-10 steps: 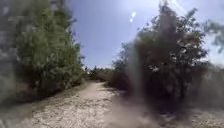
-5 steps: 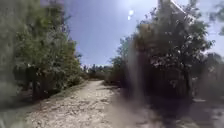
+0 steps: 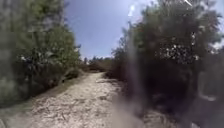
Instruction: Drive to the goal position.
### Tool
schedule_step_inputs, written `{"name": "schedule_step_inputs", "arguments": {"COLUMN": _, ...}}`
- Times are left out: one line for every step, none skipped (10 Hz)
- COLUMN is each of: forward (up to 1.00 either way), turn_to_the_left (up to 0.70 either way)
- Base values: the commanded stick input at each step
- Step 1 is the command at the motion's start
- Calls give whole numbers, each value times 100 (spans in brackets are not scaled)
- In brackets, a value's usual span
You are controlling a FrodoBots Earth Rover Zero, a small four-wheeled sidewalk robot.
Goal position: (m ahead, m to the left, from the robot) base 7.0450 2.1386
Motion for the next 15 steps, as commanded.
{"name": "schedule_step_inputs", "arguments": {"forward": 70, "turn_to_the_left": 0}}
{"name": "schedule_step_inputs", "arguments": {"forward": 70, "turn_to_the_left": 0}}
{"name": "schedule_step_inputs", "arguments": {"forward": 70, "turn_to_the_left": 0}}
{"name": "schedule_step_inputs", "arguments": {"forward": 70, "turn_to_the_left": 0}}
{"name": "schedule_step_inputs", "arguments": {"forward": 70, "turn_to_the_left": 0}}
{"name": "schedule_step_inputs", "arguments": {"forward": 70, "turn_to_the_left": 0}}
{"name": "schedule_step_inputs", "arguments": {"forward": 70, "turn_to_the_left": 0}}
{"name": "schedule_step_inputs", "arguments": {"forward": 70, "turn_to_the_left": 0}}
{"name": "schedule_step_inputs", "arguments": {"forward": 70, "turn_to_the_left": 0}}
{"name": "schedule_step_inputs", "arguments": {"forward": 70, "turn_to_the_left": 0}}
{"name": "schedule_step_inputs", "arguments": {"forward": 70, "turn_to_the_left": 0}}
{"name": "schedule_step_inputs", "arguments": {"forward": 70, "turn_to_the_left": 0}}
{"name": "schedule_step_inputs", "arguments": {"forward": 70, "turn_to_the_left": 1}}
{"name": "schedule_step_inputs", "arguments": {"forward": 70, "turn_to_the_left": 14}}
{"name": "schedule_step_inputs", "arguments": {"forward": 70, "turn_to_the_left": 14}}
